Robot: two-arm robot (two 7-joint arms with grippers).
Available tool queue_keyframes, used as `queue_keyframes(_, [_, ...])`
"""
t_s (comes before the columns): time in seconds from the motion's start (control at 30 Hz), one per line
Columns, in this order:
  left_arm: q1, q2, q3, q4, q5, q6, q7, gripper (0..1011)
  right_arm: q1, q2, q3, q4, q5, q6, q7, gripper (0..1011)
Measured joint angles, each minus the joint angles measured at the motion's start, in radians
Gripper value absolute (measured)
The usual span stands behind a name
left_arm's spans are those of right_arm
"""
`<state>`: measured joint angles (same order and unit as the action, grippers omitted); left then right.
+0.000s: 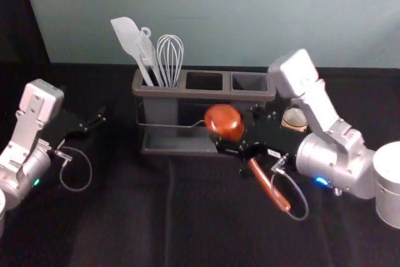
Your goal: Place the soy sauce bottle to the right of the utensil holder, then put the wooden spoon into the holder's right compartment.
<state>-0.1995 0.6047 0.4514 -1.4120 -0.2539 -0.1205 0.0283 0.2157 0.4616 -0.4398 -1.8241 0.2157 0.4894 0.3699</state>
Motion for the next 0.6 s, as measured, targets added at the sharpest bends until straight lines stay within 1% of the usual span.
queue_keyframes(0.03, [0.000, 0.000, 0.000, 0.000, 0.000, 0.000, 0.000, 1005, -0.008, 0.002, 0.009, -0.011, 0.004, -0.017, 0.002, 826])
queue_keyframes(0.07, [0.000, 0.000, 0.000, 0.000, 0.000, 0.000, 0.000, 1005, -0.025, 0.005, 0.027, -0.031, 0.015, -0.058, 0.006, 826])
queue_keyframes(0.17, [0.000, 0.000, 0.000, 0.000, 0.000, 0.000, 0.000, 1005, -0.052, 0.009, 0.057, -0.058, 0.033, -0.121, 0.008, 826])
queue_keyframes(0.2, [0.000, 0.000, 0.000, 0.000, 0.000, 0.000, 0.000, 1005, -0.066, 0.009, 0.074, -0.073, 0.046, -0.162, 0.008, 825])
queue_keyframes(0.27, [0.000, 0.000, 0.000, 0.000, 0.000, 0.000, 0.000, 1005, -0.081, 0.009, 0.090, -0.083, 0.058, -0.198, 0.007, 826])
queue_keyframes(0.3, [0.000, 0.000, 0.000, 0.000, 0.000, 0.000, 0.000, 1005, -0.092, 0.008, 0.105, -0.092, 0.072, -0.235, 0.007, 825])
queue_keyframes(0.33, [0.000, 0.000, 0.000, 0.000, 0.000, 0.000, 0.000, 1005, -0.098, 0.007, 0.113, -0.096, 0.079, -0.252, 0.006, 826])
queue_keyframes(0.37, [0.000, 0.000, 0.000, 0.000, 0.000, 0.000, 0.000, 1005, -0.108, 0.005, 0.126, -0.104, 0.095, -0.280, 0.006, 825])
queue_keyframes(0.4, [0.000, 0.000, 0.000, 0.000, 0.000, 0.000, 0.000, 1005, -0.113, 0.004, 0.132, -0.108, 0.105, -0.295, 0.006, 826])
queue_keyframes(0.43, [0.000, 0.000, 0.000, 0.000, 0.000, 0.000, 0.000, 1005, -0.120, 0.002, 0.145, -0.116, 0.121, -0.326, 0.007, 826])
queue_keyframes(0.47, [0.000, 0.000, 0.000, 0.000, 0.000, 0.000, 0.000, 1005, -0.120, 0.002, 0.145, -0.116, 0.121, -0.326, 0.007, 825])
queue_keyframes(0.5, [0.000, 0.000, 0.000, 0.000, 0.000, 0.000, 0.000, 1005, -0.126, 0.002, 0.154, -0.123, 0.132, -0.355, 0.008, 826])
queue_keyframes(0.6, [0.000, 0.000, 0.000, 0.000, 0.000, 0.000, 0.000, 1005, -0.130, 0.001, 0.169, -0.134, 0.155, -0.403, 0.010, 826])
